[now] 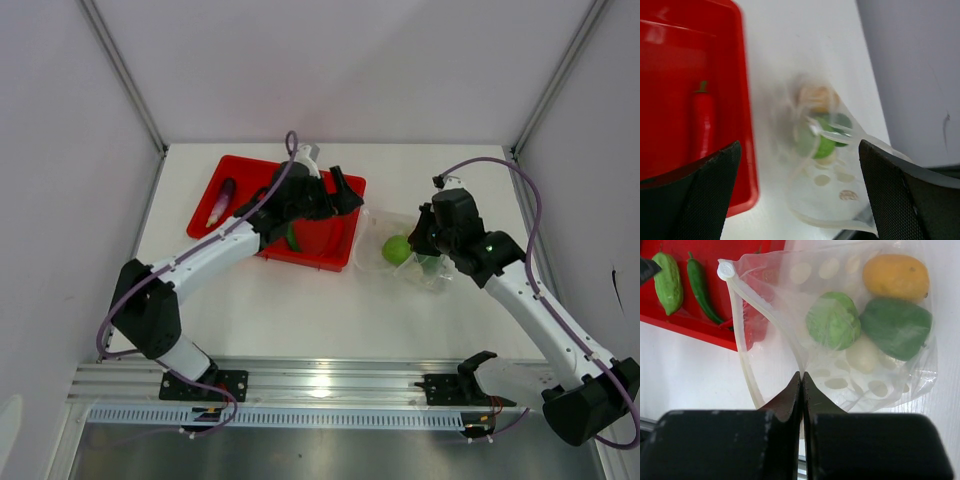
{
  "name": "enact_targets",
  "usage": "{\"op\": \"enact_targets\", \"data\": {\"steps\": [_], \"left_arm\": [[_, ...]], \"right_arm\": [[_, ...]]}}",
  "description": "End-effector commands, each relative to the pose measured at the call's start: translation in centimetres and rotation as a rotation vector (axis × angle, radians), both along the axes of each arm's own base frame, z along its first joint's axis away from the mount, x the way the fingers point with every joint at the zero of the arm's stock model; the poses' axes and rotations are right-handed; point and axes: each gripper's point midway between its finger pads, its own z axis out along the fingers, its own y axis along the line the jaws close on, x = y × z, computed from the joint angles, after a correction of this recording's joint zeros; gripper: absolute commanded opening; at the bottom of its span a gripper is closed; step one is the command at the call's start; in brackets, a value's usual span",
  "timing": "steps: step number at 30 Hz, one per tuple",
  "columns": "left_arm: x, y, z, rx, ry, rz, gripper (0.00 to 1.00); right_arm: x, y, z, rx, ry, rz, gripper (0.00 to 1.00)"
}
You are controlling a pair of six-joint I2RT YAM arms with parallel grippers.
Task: Place the food in the zip-top bag and seal the zipper
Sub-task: Place the fake fruit in the zipper food storage bag, then pick up the fake vegetable from the bin.
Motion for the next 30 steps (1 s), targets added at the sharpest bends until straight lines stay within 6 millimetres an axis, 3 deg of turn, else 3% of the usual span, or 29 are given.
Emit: {"op": "enact_targets", "data": {"steps": [1,9,10,11,15,16,19,22,28,30], "left_arm": [[2.2,4.2,0.2,0.038,0.017,0.109,0.99],[7.0,13.3,-0.1,0.177,0.013,0.436,0.99],[7.1,13.2,0.1,0.178,0.015,0.436,0.99],[7.8,14.4,-0.2,0.178,0.029,0.46,1.0],[9.2,17.5,-2.6,0.131,0.166,0.528,0.99],[10.2,19.4,-3.4,0.115,0.212,0.576,1.0],[10.9,21.6,-6.1,0.094,0.335,0.626,0.99],[11.5,23.9,-7.4,0.129,0.376,0.705,0.99],[13.2,27.0,-9.9,0.151,0.458,0.792,1.0],[14.0,27.5,-9.8,0.157,0.458,0.811,0.99]], "right_arm": [[0.3,-0.2,1.9,0.015,-0.05,-0.009,0.0],[0.4,-0.1,1.6,0.016,-0.038,-0.008,0.0],[0.4,-0.1,1.6,0.015,-0.038,-0.009,0.0],[0.5,0.0,1.6,0.014,-0.037,-0.01,0.0],[0.7,0.1,1.4,0.011,-0.031,-0.007,0.0],[0.8,0.1,1.3,0.011,-0.03,-0.008,0.0],[0.9,0.3,0.9,0.006,-0.023,-0.001,0.0],[1.1,0.3,0.7,-0.004,-0.015,0.001,0.0],[1.3,0.7,0.5,0.008,-0.021,0.01,0.0],[1.4,0.7,0.3,0.003,-0.016,0.012,0.0]]}}
